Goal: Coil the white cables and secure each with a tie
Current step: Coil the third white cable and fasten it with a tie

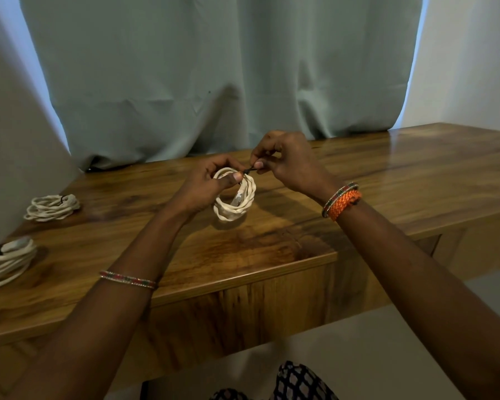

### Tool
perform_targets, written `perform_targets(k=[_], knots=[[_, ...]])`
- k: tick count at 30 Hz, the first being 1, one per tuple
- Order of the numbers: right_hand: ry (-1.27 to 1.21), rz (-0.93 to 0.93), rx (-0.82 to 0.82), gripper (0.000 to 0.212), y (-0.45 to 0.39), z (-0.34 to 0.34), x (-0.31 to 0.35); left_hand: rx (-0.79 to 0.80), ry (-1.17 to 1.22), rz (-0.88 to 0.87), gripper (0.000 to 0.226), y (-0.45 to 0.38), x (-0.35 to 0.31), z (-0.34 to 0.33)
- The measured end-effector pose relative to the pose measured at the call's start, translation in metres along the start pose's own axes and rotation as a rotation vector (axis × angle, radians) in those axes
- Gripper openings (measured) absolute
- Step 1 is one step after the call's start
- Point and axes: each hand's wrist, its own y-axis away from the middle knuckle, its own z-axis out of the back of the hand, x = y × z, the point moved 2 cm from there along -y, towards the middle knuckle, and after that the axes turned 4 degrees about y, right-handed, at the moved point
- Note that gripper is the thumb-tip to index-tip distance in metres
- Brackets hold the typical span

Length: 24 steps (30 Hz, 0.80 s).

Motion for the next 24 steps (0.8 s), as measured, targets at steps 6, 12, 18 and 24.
perform_targets(k=[6, 12, 18, 24], knots=[[0.022, 0.012, -0.005, 0.014, 0.001, -0.001, 0.001, 0.001, -0.013, -0.003, 0.013, 0.001, 0.000, 0.000], [0.068, 0.060, 0.005, 0.013, 0.004, 0.000, 0.004, 0.013, -0.001, -0.004, 0.011, 0.001, -0.001, -0.001], [0.085, 0.054, 0.015, 0.013, 0.005, -0.002, 0.004, 0.007, 0.018, -0.002, 0.016, 0.002, 0.001, -0.002], [-0.023, -0.037, -0.037, 0.009, 0.011, -0.008, 0.003, -0.010, 0.058, 0.027, 0.018, 0.002, 0.001, -0.003]])
